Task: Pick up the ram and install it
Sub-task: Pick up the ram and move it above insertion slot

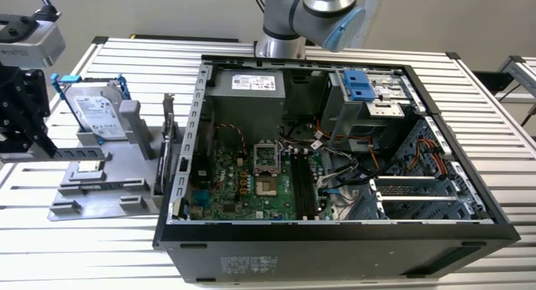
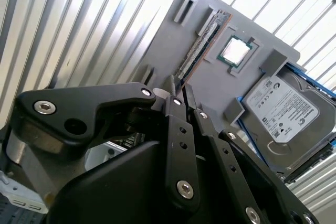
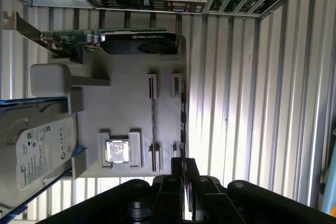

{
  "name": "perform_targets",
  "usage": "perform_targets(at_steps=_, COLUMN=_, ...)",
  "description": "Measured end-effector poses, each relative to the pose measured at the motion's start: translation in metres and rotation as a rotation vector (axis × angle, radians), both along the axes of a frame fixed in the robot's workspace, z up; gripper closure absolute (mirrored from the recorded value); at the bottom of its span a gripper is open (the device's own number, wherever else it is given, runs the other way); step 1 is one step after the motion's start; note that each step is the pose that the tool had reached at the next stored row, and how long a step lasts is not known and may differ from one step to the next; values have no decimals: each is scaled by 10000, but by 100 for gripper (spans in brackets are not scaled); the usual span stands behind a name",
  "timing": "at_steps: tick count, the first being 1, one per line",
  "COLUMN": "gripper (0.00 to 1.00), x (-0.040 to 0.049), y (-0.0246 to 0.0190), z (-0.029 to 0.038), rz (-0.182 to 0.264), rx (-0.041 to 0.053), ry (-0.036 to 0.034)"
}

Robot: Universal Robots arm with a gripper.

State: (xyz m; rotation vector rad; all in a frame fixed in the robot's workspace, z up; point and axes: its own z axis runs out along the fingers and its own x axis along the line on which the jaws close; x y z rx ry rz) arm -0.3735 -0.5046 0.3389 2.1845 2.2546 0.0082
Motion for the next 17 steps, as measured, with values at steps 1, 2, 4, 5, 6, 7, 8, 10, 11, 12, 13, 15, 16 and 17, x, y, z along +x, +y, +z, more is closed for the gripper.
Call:
perform_targets(at_steps=1, gripper=100, x=0, y=0, z=2, rz=-1, rx=0, ry=1)
perform_targets(at_steps=2, gripper=100, x=0, y=0, z=5, rz=-1, rx=-1, ry=1)
perform_targets(at_steps=4, gripper=100, x=-1, y=0, z=9, rz=-2, rx=0, ry=1)
perform_targets(at_steps=5, gripper=100, x=-1, y=0, z=11, rz=-3, rx=-1, ry=1)
perform_targets(at_steps=6, gripper=100, x=-1, y=0, z=14, rz=-3, rx=-1, ry=1)
perform_targets(at_steps=7, gripper=100, x=-1, y=0, z=15, rz=-3, rx=0, ry=1)
perform_targets(at_steps=8, gripper=100, x=-1, y=0, z=18, rz=-4, rx=-1, ry=1)
perform_targets(at_steps=10, gripper=100, x=-1, y=0, z=21, rz=-4, rx=0, ry=0)
perform_targets(at_steps=11, gripper=100, x=-1, y=0, z=23, rz=-4, rx=0, ry=0)
perform_targets(at_steps=12, gripper=100, x=-2, y=0, z=25, rz=-5, rx=0, ry=1)
perform_targets(at_steps=13, gripper=100, x=-2, y=0, z=27, rz=-5, rx=-1, ry=1)
perform_targets(at_steps=15, gripper=100, x=-2, y=0, z=30, rz=-6, rx=0, ry=0)
perform_targets(at_steps=16, gripper=100, x=-3, y=0, z=33, rz=-7, rx=-1, ry=1)
perform_targets(at_steps=17, gripper=100, x=-3, y=0, z=37, rz=-7, rx=-1, ry=1)
